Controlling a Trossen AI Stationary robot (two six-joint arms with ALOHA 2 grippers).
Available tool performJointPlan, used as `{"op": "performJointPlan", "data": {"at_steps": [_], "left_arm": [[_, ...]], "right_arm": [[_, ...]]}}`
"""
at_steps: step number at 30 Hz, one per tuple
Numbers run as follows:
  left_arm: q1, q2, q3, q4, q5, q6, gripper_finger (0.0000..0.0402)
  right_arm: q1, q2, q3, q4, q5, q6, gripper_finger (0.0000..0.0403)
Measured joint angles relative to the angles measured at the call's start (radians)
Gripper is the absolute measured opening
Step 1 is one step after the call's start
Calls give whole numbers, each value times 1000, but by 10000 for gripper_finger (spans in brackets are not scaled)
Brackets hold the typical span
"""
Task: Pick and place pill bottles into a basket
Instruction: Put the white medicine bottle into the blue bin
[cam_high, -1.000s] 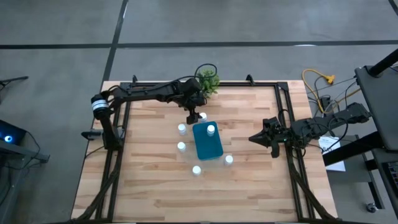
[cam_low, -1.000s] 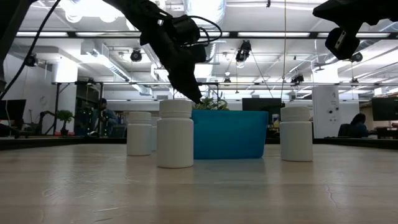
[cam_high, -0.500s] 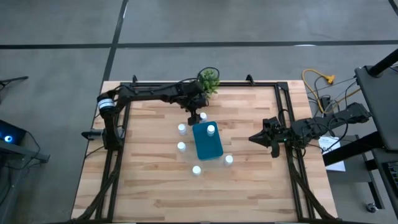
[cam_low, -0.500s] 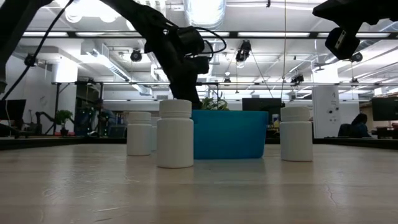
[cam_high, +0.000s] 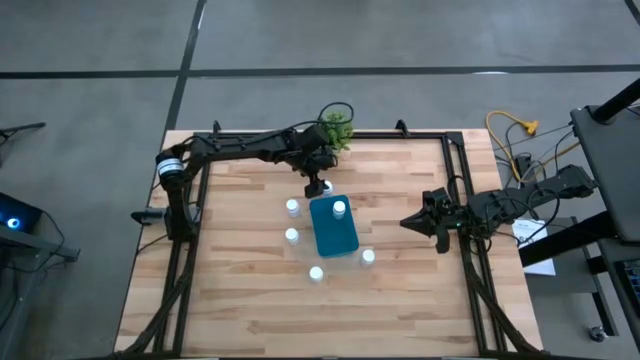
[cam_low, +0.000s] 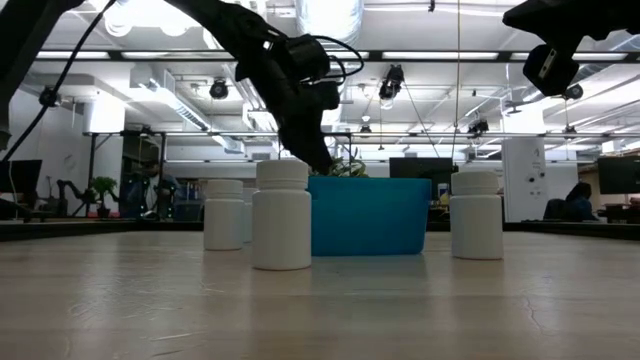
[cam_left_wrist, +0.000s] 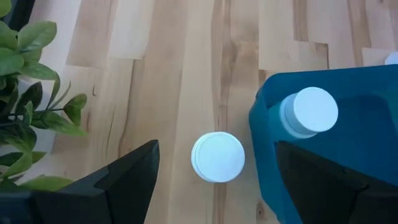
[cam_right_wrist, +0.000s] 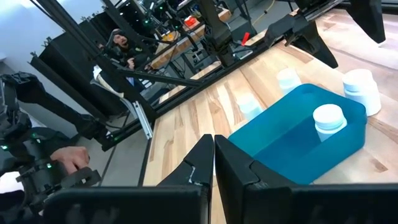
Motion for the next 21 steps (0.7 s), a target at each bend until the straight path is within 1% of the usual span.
{"op": "performJointPlan", "data": {"at_steps": [8,14,21], "left_arm": [[0,2,0,3,2,-21,303],[0,42,0,-6,2,-48,303],[-2,42,1,4,5,-56,303]], "right_arm": [[0,0,0,0,0,-1,8],[0,0,0,1,0,-2,8],[0,0,0,24,0,-12,8]]}}
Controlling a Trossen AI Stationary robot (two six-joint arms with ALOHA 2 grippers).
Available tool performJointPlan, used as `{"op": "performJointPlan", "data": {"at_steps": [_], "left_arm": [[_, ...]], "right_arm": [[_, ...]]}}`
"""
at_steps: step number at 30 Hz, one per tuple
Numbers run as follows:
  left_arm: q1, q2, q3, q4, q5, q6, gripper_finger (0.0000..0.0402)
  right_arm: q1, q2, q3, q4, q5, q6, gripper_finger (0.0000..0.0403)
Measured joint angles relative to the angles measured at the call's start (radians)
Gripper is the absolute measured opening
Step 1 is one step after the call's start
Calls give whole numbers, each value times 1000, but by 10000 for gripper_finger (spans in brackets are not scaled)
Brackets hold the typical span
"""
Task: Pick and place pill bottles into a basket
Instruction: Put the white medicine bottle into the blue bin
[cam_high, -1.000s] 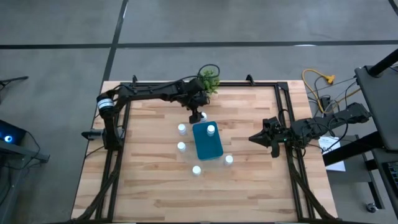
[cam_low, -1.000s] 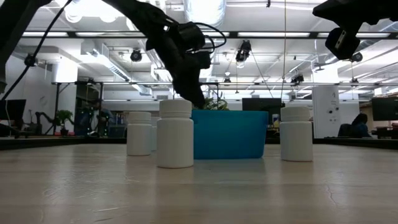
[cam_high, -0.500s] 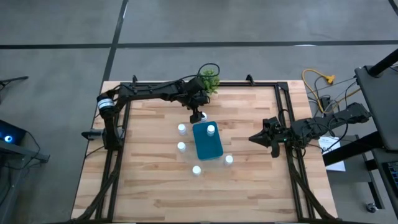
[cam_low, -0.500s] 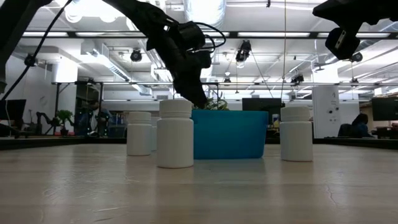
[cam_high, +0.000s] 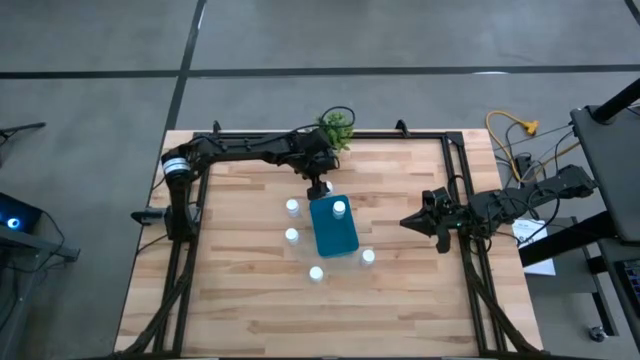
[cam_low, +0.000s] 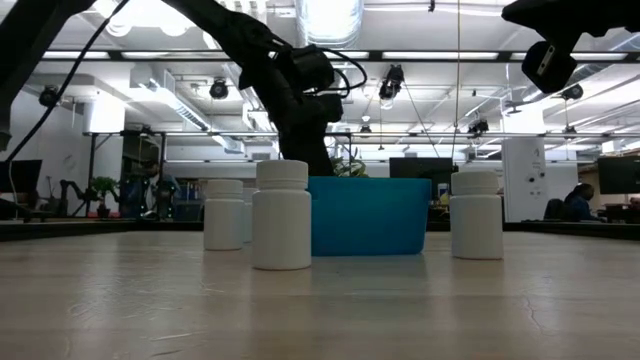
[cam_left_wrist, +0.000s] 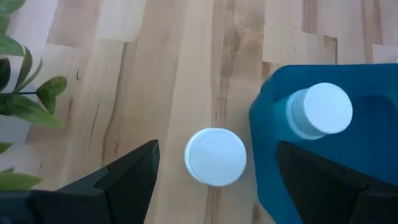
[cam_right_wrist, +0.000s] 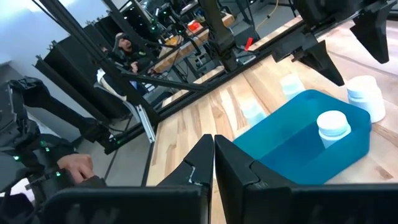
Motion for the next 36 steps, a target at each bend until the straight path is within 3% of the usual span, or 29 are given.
{"op": "performJointPlan", "data": {"at_steps": [36], "left_arm": [[2,74,1,35,-1,-18,303]], "right_arm": [[0,-1,0,11,0,-8,8]]}}
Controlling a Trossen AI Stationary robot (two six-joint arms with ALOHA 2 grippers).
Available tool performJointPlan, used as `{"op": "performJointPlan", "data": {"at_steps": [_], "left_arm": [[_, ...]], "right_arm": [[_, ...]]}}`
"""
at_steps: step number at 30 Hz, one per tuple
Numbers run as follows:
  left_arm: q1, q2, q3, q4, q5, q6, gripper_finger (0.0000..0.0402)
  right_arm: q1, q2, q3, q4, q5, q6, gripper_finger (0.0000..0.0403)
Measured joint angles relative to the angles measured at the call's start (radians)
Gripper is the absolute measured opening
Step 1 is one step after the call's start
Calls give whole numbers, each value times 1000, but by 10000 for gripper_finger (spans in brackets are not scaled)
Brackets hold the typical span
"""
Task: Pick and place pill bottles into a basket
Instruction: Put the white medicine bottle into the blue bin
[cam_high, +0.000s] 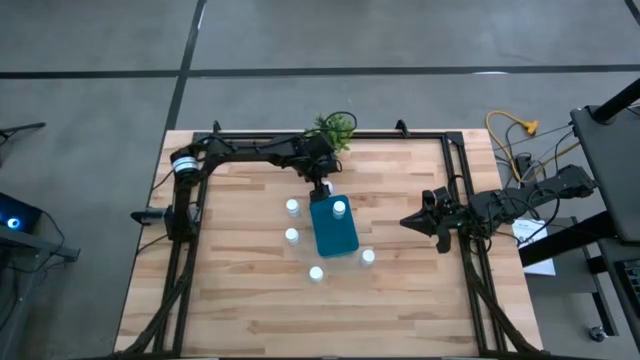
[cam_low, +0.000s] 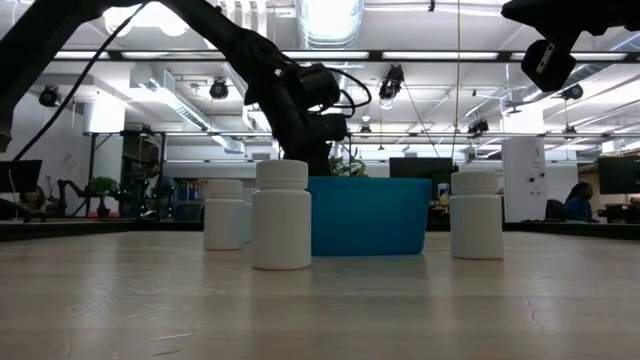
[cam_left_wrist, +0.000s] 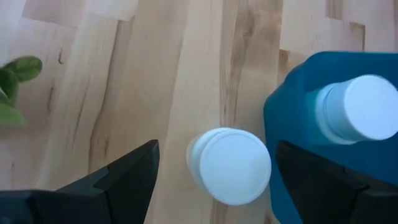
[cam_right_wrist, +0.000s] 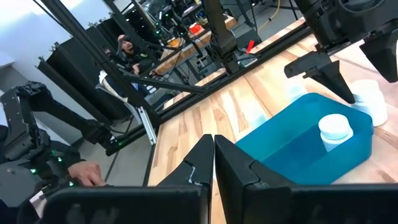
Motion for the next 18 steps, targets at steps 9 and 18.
{"op": "performJointPlan", "data": {"at_steps": [9,18], "left_arm": [[0,9,0,11,0,-1,303],[0,10,0,10,1,-13,295]], "right_arm": [[0,0,0,2,0,0,8],[0,0,0,2,0,0,8]]}}
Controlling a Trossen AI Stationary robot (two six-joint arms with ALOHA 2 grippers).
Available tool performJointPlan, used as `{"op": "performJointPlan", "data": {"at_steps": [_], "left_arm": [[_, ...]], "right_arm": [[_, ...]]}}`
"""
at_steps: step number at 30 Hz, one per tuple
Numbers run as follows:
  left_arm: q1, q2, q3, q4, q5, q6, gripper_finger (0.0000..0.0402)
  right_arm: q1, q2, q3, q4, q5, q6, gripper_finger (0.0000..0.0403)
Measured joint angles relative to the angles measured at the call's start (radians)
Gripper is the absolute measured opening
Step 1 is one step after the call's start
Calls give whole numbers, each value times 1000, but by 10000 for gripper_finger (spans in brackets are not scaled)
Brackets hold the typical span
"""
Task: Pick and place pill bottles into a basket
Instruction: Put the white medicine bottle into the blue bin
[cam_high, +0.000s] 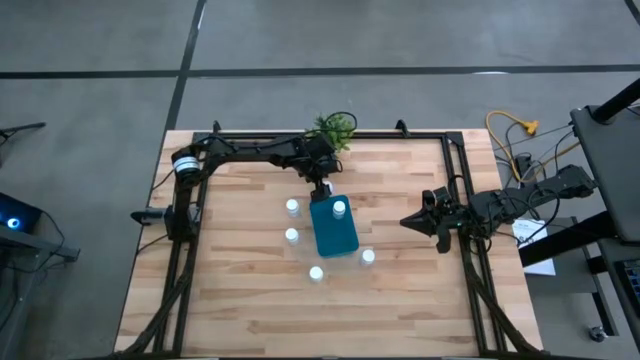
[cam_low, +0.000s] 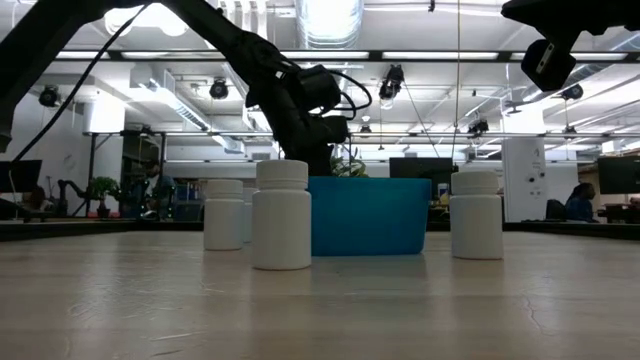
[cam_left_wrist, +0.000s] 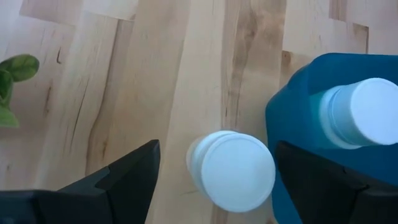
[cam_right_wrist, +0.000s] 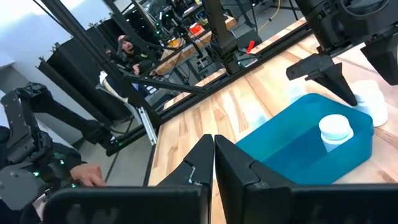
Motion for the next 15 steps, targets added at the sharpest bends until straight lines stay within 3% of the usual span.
{"op": "performJointPlan", "data": {"at_steps": [15], "left_arm": [[0,0,0,1,0,-13,151]], "right_arm": [[0,0,0,0,0,-11,8]]}}
